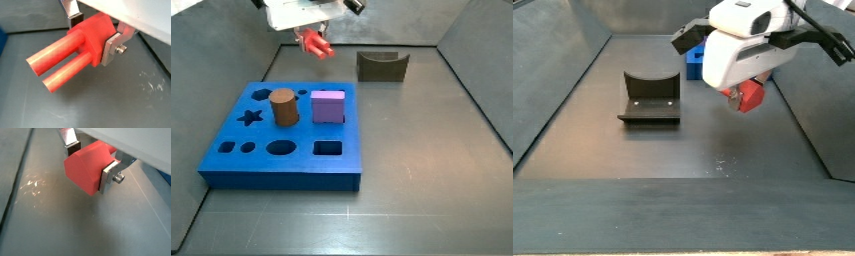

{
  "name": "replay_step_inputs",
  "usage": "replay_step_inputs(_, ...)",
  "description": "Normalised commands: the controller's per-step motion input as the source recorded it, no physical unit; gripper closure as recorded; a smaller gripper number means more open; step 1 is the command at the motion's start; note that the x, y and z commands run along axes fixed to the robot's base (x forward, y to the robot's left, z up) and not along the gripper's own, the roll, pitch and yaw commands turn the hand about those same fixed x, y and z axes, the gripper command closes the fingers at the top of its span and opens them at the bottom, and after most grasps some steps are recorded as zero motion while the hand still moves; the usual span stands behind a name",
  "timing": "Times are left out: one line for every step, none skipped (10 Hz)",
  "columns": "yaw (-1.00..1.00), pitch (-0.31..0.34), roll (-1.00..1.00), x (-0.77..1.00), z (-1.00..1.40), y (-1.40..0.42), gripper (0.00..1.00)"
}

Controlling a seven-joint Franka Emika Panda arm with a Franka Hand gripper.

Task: Pick up the 3 prong object. Move up. Rotate the 3 prong object. Place the 3 prong object on the fixture. Regrasp the 3 prong object. Move to above the board. Insert the 3 prong object.
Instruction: Rotate the 3 prong object.

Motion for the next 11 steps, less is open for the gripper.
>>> replay_step_inputs(-1.00, -0.001, 0.00, -0.03, 0.02, 0.00, 1.00)
replay_step_inputs(-1.00, -0.001, 0.00, -0.02, 0.02, 0.01, 1.00)
replay_step_inputs(-1.00, -0.001, 0.00, -0.01, 0.01, 0.01, 1.00)
replay_step_inputs(-1.00, -0.001, 0.00, -0.01, 0.01, 0.01, 1.00)
replay_step_inputs(-1.00, -0.001, 0.00, -0.01, 0.01, 0.01, 1.00)
replay_step_inputs(-1.00, -0.001, 0.00, -0.01, 0.01, 0.01, 1.00)
replay_step_inputs(-1.00, -0.001, 0.00, -0.01, 0.01, 0.01, 1.00)
replay_step_inputs(-1.00, -0.001, 0.00, -0.01, 0.01, 0.01, 1.00)
replay_step_inputs(-1.00, -0.001, 0.00, -0.01, 0.01, 0.01, 1.00)
replay_step_inputs(-1.00, -0.001, 0.00, -0.01, 0.01, 0.01, 1.00)
replay_step_inputs(-1.00, -0.001, 0.00, -0.01, 0.01, 0.01, 1.00)
